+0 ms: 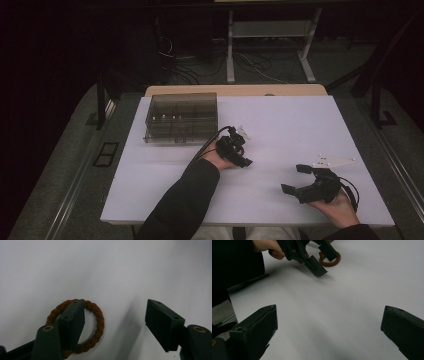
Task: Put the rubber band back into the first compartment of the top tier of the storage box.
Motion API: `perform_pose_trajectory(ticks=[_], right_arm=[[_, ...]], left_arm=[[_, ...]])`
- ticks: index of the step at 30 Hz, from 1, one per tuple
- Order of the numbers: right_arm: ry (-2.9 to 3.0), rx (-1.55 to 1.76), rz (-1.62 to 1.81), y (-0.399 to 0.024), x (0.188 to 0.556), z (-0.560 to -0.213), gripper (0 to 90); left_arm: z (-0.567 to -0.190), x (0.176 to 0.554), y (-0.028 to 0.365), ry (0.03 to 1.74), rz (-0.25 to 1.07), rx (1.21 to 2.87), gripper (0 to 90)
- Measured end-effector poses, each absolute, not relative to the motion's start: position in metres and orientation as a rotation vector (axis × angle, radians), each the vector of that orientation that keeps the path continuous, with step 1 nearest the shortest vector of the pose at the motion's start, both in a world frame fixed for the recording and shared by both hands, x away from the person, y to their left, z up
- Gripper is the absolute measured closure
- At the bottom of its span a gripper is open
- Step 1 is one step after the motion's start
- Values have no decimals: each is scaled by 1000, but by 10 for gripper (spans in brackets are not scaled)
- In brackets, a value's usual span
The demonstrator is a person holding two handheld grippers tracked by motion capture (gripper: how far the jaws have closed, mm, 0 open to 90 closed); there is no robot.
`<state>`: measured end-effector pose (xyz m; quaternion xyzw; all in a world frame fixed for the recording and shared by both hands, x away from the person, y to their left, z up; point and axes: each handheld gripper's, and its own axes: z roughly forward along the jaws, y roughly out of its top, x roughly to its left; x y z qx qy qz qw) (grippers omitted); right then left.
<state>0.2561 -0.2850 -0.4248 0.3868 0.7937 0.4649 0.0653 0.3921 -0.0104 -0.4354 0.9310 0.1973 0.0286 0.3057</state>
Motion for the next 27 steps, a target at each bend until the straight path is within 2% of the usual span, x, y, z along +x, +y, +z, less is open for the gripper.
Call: perform_pose_trajectory(ticks=[9,11,12,13,16,17,18,27], right_arm=[[2392,1172,1403,-285,257,-425,1],[2390,1174,1404,-285,257,-425,1],[2385,1173,1409,-286,257,-425,1],[2385,1173,1409,-286,257,-425,1],[2379,1174,1414,-286,258,-425,1],[2380,1181,1415,-286,257,-425,1],[2378,1183,1417,-286,257,-425,1],[2377,1186,1419,-286,258,-425,1]], left_arm=[[-437,389,-12,553,119,2444,499],[-436,391,-10,518,150,2484,555],[-436,391,-10,524,160,2481,614],[-436,391,-10,519,176,2476,614],[-437,390,-9,538,183,2456,701],[-437,390,-9,537,188,2448,738],[-438,389,-9,549,179,2437,813],[-438,387,-10,551,133,2419,848]])
